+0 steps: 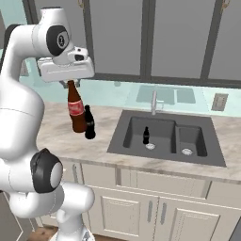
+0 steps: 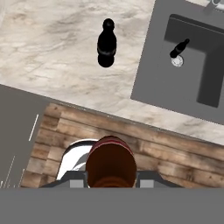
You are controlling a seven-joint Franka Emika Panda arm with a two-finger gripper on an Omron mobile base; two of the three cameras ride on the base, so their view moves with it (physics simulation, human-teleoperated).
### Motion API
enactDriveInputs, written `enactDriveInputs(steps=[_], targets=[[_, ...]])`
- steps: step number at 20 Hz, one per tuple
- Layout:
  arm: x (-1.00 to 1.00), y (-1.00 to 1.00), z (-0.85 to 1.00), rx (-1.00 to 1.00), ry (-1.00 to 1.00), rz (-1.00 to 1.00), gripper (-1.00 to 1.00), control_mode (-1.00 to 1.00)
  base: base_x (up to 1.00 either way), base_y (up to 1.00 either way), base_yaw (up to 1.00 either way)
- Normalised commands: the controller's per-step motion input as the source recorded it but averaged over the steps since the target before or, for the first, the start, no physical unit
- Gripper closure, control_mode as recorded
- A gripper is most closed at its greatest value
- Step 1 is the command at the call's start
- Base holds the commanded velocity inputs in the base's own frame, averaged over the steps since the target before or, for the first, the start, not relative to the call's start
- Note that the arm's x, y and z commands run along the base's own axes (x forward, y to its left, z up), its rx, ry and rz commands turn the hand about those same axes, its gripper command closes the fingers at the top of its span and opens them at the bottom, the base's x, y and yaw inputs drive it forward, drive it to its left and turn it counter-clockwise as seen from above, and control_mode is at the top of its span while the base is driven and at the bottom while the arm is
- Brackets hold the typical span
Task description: Place the large bottle from the dining counter next to the other large bottle outside the sink, and place the small bottle from the dining counter next to the other small bottle inside the sink.
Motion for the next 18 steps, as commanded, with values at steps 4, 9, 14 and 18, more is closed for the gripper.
enactDriveInputs(steps=[4,9,14,18], targets=[[0.01,0.00,-0.02,0.00,0.00,0.00,1.00,-1.00,0.00,0.00,0.00],[0.14,0.02,-0.38,0.09,-0.03,0.00,1.00,-1.00,0.00,0.00,0.00],[0.18,0.04,-0.46,0.12,-0.07,0.00,1.00,-1.00,0.00,0.00,0.00],[0.23,0.09,-0.29,0.03,-0.04,0.00,1.00,-1.00,0.00,0.00,0.00]])
